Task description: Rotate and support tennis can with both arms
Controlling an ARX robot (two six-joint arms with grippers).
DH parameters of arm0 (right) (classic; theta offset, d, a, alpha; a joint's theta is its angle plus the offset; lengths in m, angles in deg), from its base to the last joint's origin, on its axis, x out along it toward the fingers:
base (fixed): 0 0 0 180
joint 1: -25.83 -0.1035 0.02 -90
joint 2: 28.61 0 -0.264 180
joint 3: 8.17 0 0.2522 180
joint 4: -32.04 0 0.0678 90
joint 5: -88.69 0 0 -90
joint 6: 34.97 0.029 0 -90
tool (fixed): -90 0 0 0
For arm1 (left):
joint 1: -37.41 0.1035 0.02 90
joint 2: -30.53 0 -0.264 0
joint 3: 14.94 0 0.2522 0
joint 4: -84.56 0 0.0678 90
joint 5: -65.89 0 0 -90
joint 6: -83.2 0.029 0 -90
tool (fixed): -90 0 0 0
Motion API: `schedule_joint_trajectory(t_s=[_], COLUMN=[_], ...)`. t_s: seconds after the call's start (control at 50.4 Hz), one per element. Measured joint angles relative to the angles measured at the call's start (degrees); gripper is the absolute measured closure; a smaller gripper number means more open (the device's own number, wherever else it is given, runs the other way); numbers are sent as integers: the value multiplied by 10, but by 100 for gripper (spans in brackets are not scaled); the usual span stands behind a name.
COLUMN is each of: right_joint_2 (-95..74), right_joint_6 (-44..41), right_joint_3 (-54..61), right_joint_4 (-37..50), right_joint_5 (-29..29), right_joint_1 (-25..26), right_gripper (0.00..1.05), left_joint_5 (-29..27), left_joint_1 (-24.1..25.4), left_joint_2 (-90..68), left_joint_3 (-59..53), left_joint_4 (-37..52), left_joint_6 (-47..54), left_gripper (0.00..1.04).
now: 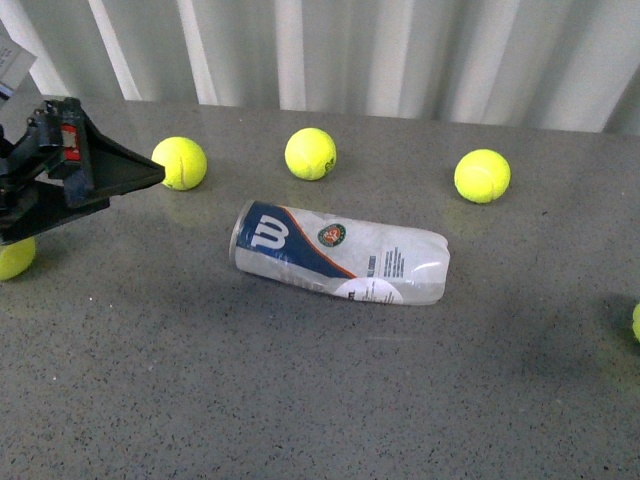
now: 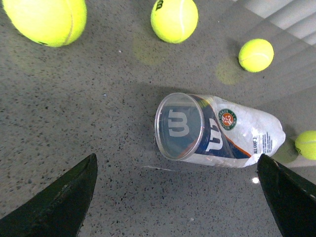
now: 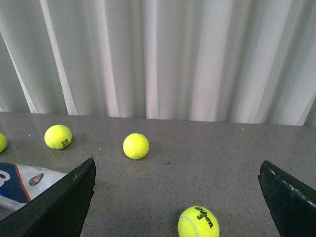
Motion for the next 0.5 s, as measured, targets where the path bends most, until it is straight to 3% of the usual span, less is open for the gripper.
schedule_joint_trajectory(t_s=[0.496], right_joint_2=[0], right_joint_6=[0], right_joint_3=[0], right_joint_4=[0], right_joint_5=[0], right_joint_1=[0], right_gripper=[7], left_joint_5=[56], left_joint_1=[-78], left_joint_2=[-148], left_joint_3=[85], left_joint_4=[31], left_joint_6=[8], left_gripper=[7])
